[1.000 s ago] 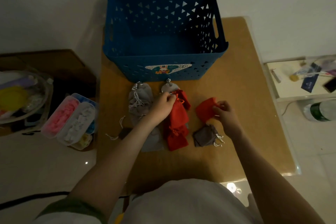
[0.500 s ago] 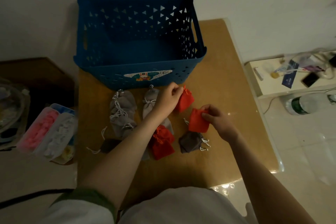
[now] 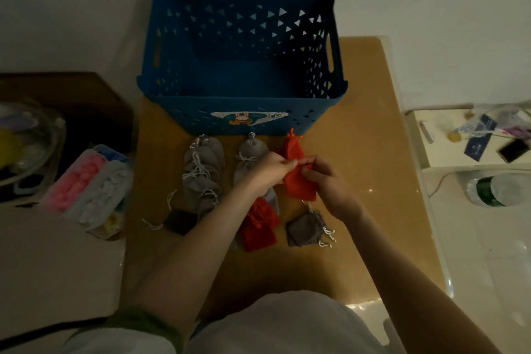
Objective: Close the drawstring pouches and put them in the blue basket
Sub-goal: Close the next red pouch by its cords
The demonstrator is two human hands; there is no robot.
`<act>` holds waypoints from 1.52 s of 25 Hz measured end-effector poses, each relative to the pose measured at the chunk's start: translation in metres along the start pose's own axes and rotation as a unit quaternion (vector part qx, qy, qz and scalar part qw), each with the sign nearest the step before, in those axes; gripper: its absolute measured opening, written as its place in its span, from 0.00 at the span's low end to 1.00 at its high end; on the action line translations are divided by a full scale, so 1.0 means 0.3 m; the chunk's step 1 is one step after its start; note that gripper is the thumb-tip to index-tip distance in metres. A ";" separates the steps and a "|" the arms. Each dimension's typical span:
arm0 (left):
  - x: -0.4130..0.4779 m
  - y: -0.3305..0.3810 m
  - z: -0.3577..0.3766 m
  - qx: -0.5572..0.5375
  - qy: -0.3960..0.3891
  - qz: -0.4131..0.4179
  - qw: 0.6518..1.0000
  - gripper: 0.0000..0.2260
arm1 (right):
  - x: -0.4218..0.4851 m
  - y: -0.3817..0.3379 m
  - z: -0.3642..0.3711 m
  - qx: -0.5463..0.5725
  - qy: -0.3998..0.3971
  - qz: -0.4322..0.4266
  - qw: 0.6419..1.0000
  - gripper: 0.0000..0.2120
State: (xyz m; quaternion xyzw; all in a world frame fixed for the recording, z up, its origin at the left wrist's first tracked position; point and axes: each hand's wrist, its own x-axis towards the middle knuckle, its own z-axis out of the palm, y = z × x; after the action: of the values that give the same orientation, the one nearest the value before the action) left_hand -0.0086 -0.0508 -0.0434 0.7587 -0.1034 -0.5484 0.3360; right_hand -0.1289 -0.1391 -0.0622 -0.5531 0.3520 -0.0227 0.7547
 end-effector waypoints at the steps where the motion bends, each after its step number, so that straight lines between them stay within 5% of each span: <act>1: -0.005 -0.016 -0.020 -0.013 0.017 0.023 1.000 0.11 | 0.001 -0.017 0.036 0.034 0.005 0.009 0.999 0.09; 9: -0.201 -0.109 -0.193 -0.229 0.115 0.111 0.960 0.09 | -0.004 -0.077 0.257 0.052 0.022 -0.072 0.996 0.09; 15: -0.326 -0.228 -0.363 -0.508 0.058 0.172 0.842 0.11 | -0.021 -0.079 0.438 0.083 0.044 -0.094 0.991 0.10; 18: -0.355 -0.269 -0.411 -0.448 0.075 0.149 0.879 0.11 | -0.035 -0.071 0.469 0.082 0.066 -0.082 0.991 0.10; 21: -0.376 -0.253 -0.426 -0.339 0.115 0.114 0.927 0.12 | -0.056 -0.114 0.497 -0.031 0.005 -0.113 0.993 0.17; 24: -0.367 -0.230 -0.427 -0.176 0.162 0.134 0.962 0.13 | -0.060 -0.174 0.526 -0.104 -0.053 -0.138 0.984 0.11; 30: -0.414 -0.213 -0.440 -0.033 0.040 0.196 0.979 0.13 | -0.083 -0.232 0.588 -0.097 -0.107 -0.186 0.972 0.09; 38: -0.451 -0.222 -0.462 -0.075 0.008 0.244 0.967 0.15 | -0.116 -0.218 0.640 0.015 -0.122 -0.133 0.983 0.11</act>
State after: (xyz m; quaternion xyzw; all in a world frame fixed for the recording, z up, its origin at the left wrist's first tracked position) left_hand 0.0511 0.1253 0.0423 0.6876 -0.2410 -0.4497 0.5166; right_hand -0.0249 0.0077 0.0382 -0.5820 0.1801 -0.0609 0.7907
